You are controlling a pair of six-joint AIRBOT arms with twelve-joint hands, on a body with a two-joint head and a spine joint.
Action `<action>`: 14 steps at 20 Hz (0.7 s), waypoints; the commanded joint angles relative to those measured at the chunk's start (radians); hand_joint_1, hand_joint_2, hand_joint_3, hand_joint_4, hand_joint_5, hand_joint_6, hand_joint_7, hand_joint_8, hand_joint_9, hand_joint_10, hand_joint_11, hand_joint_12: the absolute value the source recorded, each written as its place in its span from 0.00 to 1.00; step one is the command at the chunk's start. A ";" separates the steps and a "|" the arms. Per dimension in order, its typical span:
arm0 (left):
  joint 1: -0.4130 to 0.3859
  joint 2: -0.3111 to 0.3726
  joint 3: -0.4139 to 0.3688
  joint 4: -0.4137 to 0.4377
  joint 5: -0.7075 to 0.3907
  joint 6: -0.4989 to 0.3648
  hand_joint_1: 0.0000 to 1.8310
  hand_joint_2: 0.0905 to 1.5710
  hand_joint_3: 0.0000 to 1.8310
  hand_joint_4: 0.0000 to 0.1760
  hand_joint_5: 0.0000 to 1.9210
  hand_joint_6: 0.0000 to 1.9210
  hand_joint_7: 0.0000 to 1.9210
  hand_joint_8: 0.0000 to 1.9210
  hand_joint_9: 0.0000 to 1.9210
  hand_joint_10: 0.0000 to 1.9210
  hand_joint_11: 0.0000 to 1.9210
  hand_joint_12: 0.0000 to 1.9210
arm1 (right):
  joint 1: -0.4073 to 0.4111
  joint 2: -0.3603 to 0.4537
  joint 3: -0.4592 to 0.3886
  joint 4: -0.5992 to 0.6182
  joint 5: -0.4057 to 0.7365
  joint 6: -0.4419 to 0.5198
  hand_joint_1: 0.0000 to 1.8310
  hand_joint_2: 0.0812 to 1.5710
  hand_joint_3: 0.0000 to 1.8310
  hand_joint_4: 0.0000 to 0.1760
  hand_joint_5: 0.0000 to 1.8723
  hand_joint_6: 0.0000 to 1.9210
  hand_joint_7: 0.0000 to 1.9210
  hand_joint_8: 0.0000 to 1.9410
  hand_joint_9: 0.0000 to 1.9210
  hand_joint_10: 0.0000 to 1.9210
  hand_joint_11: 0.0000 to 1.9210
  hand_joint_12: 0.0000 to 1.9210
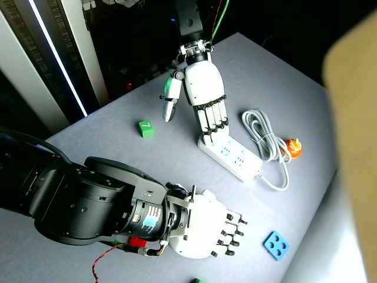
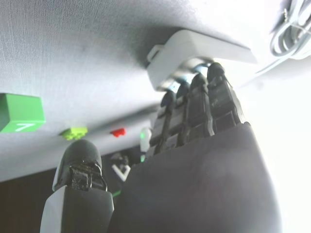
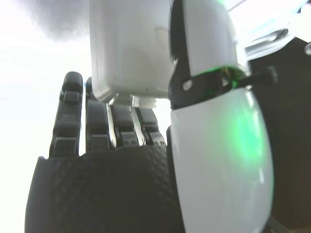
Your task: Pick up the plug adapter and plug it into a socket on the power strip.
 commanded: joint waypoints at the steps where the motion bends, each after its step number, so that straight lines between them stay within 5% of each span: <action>1: 0.004 0.011 -0.008 0.018 -0.020 -0.008 0.00 0.75 0.00 0.00 0.01 0.00 0.01 0.00 0.00 0.00 0.00 0.00 | 0.003 0.004 0.003 0.021 0.072 0.007 0.72 0.55 0.00 0.00 0.00 0.00 0.00 0.00 0.00 0.00 0.00 0.06; 14: 0.010 -0.024 0.013 0.018 -0.030 -0.008 0.00 0.75 0.00 0.00 0.02 0.01 0.03 0.01 0.01 0.01 0.01 0.00 | -0.001 -0.002 0.003 0.021 0.077 0.007 0.71 0.61 0.01 0.00 0.01 0.00 0.00 0.00 0.00 0.00 0.02 0.01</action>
